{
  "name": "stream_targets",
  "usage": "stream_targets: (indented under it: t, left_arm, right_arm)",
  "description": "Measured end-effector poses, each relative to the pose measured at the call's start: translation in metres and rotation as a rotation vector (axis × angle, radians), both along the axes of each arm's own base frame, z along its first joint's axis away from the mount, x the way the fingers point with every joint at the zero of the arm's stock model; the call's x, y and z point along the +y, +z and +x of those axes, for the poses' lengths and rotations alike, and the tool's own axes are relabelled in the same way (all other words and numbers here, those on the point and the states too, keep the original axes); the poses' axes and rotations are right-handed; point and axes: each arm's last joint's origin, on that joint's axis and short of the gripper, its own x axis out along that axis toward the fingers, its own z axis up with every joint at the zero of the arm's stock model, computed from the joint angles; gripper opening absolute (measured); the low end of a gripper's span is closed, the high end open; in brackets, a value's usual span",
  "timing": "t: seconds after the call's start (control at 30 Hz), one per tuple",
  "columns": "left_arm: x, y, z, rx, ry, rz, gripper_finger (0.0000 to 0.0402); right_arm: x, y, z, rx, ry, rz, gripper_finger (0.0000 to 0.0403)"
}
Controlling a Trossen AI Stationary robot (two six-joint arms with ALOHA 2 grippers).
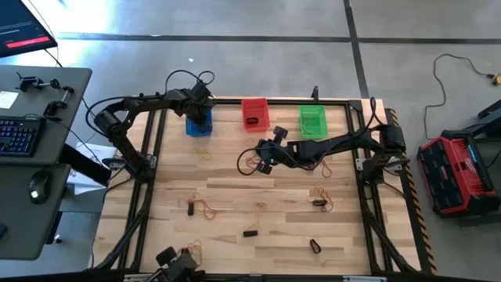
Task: Sort rubber bands into baskets
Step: Put the black rubber band into the red bin
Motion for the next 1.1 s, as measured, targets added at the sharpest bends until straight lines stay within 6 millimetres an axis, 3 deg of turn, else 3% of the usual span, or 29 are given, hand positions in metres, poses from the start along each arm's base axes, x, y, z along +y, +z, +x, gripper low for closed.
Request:
stream_targets:
  t: [0.2,0.43,0.63,0.87,1.1]
  left_arm:
    - [-0.001,0.007,-0.002,0.042,0.021,0.059,0.0059]
    - [-0.014,0.04,0.002,-0.085,0.038,0.164,0.0013]
    - [-0.043,0.055,0.009,-0.293,-0.014,0.297,0.0004]
    - [-0.086,0.057,0.011,-0.51,-0.115,0.407,0.0001]
    - [-0.12,0.049,0.012,-0.691,-0.213,0.465,0.0001]
  right_arm:
    - [0.0,0.0,0.0,-0.005,0.0,0.0,0.0]
    - [0.0,0.0,0.0,-0.009,-0.005,0.004,0.0]
    - [0.0,-0.001,0.002,-0.048,-0.03,0.056,0.0]
    - [0.002,-0.009,0.001,-0.013,-0.036,0.065,0.0]
    - [0.034,-0.009,-0.01,0.073,0.017,0.086,0.0]
